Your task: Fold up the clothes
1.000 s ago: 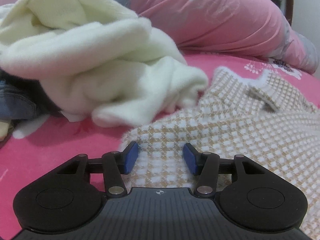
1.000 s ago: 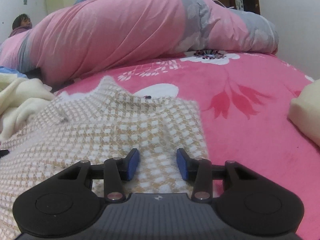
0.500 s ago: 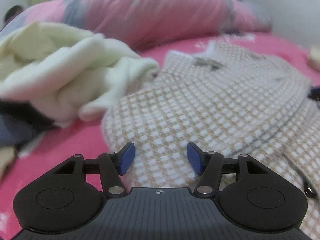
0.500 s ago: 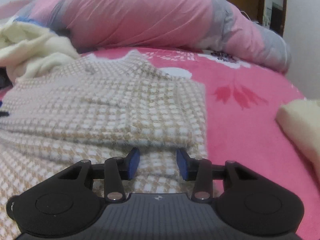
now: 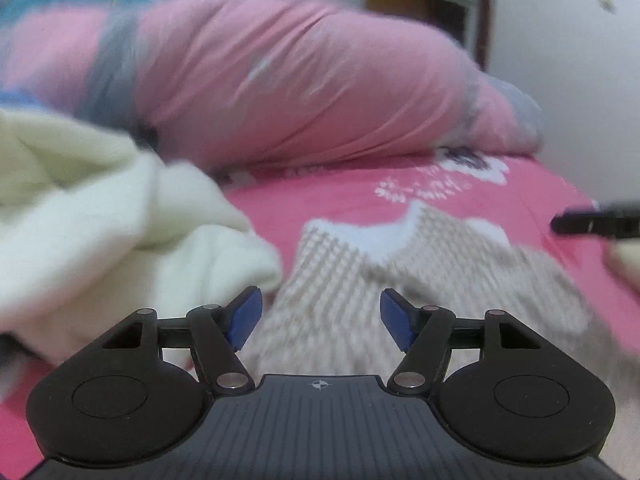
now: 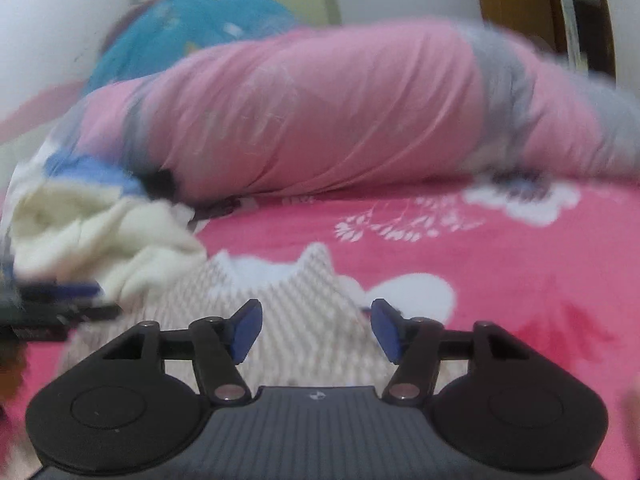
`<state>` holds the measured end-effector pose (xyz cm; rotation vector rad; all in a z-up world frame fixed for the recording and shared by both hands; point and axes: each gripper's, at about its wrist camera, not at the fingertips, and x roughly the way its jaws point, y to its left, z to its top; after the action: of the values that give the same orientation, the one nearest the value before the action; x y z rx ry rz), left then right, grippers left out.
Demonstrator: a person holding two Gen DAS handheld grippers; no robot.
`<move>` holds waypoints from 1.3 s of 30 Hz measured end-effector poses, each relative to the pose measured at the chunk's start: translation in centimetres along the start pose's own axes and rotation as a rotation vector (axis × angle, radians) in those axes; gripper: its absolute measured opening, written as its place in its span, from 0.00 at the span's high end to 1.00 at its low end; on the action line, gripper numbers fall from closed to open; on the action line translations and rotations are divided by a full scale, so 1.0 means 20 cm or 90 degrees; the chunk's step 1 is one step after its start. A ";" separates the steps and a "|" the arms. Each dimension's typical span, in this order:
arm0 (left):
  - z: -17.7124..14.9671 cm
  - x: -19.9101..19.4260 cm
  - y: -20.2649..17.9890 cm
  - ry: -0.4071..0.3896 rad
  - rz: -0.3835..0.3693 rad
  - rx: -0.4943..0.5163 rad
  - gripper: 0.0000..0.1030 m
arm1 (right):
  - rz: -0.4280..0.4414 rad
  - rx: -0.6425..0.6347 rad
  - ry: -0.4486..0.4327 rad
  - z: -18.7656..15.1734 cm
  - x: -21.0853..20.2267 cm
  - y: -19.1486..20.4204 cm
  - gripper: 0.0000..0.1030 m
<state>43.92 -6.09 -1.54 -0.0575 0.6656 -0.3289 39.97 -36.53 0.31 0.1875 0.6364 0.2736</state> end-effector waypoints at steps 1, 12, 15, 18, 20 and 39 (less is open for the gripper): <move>0.04 0.08 0.04 0.011 -0.006 -0.048 0.36 | 0.013 0.040 0.023 0.04 0.10 -0.04 0.38; 0.13 0.57 0.04 0.013 0.008 -0.138 0.41 | 0.037 0.214 0.113 0.11 0.74 -0.22 0.40; 0.12 0.63 -0.01 0.016 0.055 -0.102 0.58 | 0.055 0.215 0.096 0.08 0.74 -0.21 0.64; 0.09 0.63 -0.01 0.007 0.070 -0.101 0.83 | 0.061 0.191 0.081 0.08 0.70 -0.16 0.82; 0.08 0.58 0.01 -0.013 0.059 -0.120 0.91 | 0.059 0.162 0.064 0.10 0.66 -0.12 0.85; -0.63 -0.20 -0.10 -0.036 -0.018 0.337 0.92 | -0.020 -0.312 0.038 -0.50 -0.12 0.23 0.78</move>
<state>32.66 -6.03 -8.80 0.4269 0.5055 -0.5199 31.12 -32.03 -5.08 -0.3025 0.6124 0.3967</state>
